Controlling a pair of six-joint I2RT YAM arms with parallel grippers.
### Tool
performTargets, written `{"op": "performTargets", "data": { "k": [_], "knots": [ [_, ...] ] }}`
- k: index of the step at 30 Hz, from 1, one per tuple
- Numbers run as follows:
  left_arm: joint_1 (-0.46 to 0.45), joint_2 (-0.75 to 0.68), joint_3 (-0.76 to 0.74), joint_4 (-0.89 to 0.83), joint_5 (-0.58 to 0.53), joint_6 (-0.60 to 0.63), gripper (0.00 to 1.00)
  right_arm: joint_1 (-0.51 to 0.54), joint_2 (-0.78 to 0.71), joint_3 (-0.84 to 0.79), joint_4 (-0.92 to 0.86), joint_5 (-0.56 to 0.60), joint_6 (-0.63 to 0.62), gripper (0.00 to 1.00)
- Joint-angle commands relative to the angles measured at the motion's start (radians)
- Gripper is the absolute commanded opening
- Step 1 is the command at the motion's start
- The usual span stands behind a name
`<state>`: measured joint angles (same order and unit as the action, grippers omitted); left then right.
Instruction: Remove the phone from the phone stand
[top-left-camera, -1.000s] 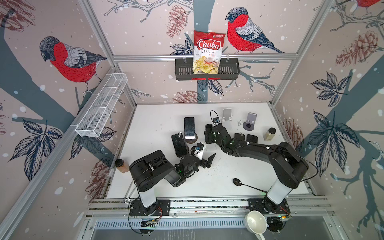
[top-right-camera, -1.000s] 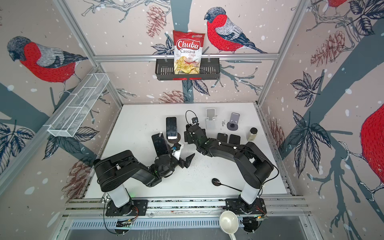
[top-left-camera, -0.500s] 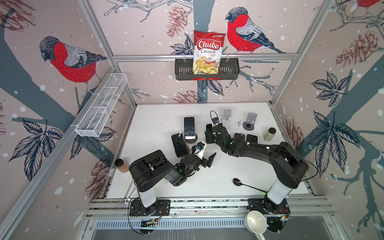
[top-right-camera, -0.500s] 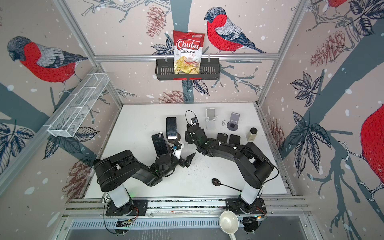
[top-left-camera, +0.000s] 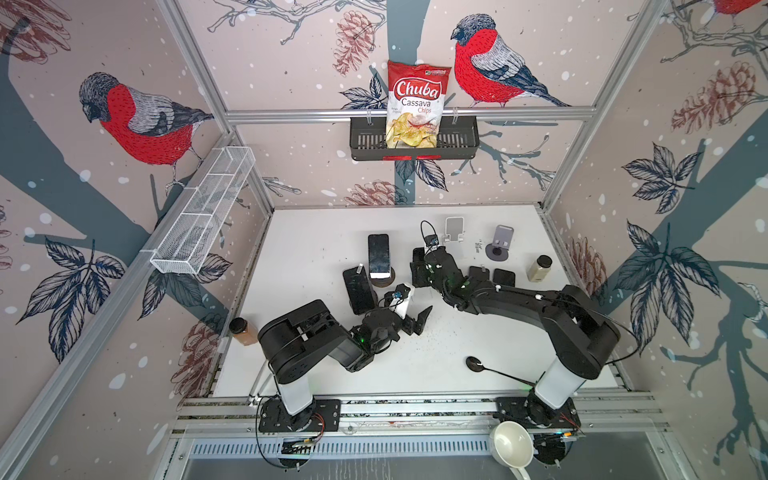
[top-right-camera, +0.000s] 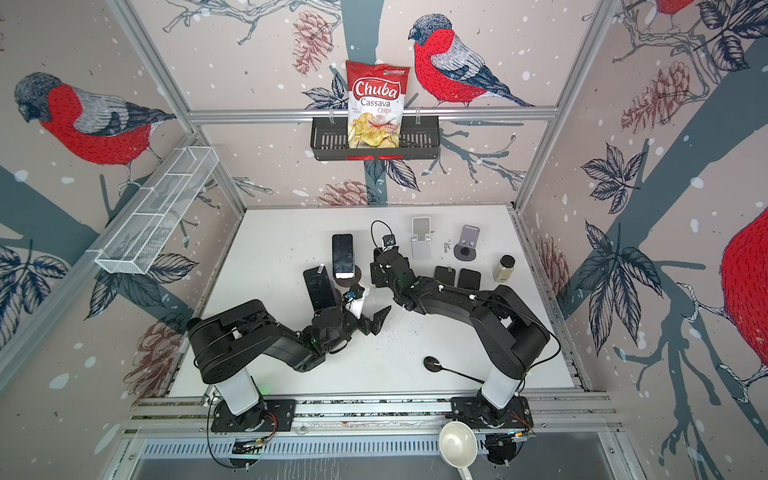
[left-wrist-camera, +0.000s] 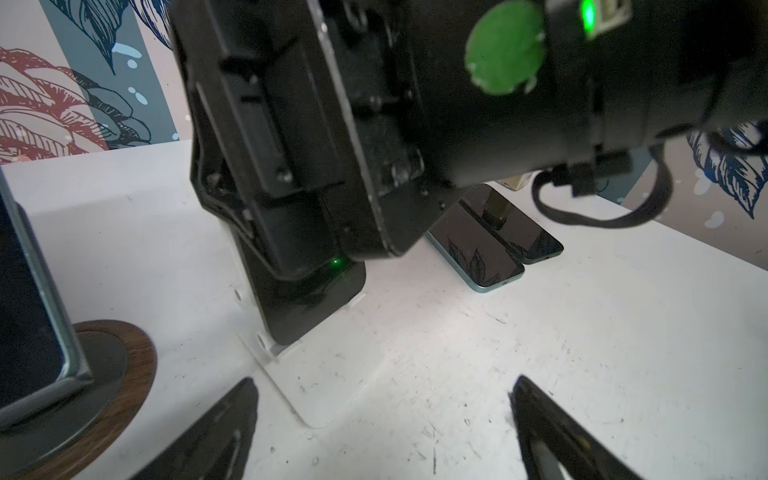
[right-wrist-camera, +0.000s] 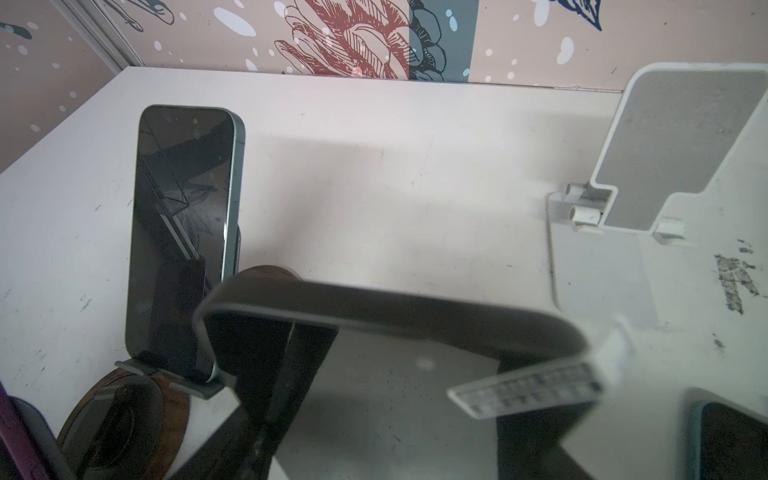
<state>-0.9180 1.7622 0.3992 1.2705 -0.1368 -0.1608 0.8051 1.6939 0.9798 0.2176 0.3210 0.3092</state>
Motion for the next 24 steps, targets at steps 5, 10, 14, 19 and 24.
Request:
{"op": "performTargets", "data": {
  "k": [5,10,14,19,24],
  "knots": [
    [0.002,-0.004,0.003,0.013,-0.018,-0.003,0.94,0.004,-0.035,0.015,-0.006,0.021,-0.02,0.66],
    [0.002,-0.007,0.004,0.003,-0.024,-0.005,0.94,0.004,-0.05,0.045,-0.06,0.016,-0.021,0.65],
    [0.002,-0.012,0.004,-0.006,-0.024,-0.005,0.94,-0.002,-0.071,0.059,-0.094,0.005,-0.016,0.64],
    [0.002,-0.016,0.006,-0.017,-0.031,-0.01,0.94,-0.023,-0.107,0.053,-0.121,-0.02,0.002,0.63],
    [0.002,-0.018,0.004,-0.025,-0.037,-0.014,0.93,-0.057,-0.146,0.038,-0.156,-0.047,0.019,0.63]
  ]
}}
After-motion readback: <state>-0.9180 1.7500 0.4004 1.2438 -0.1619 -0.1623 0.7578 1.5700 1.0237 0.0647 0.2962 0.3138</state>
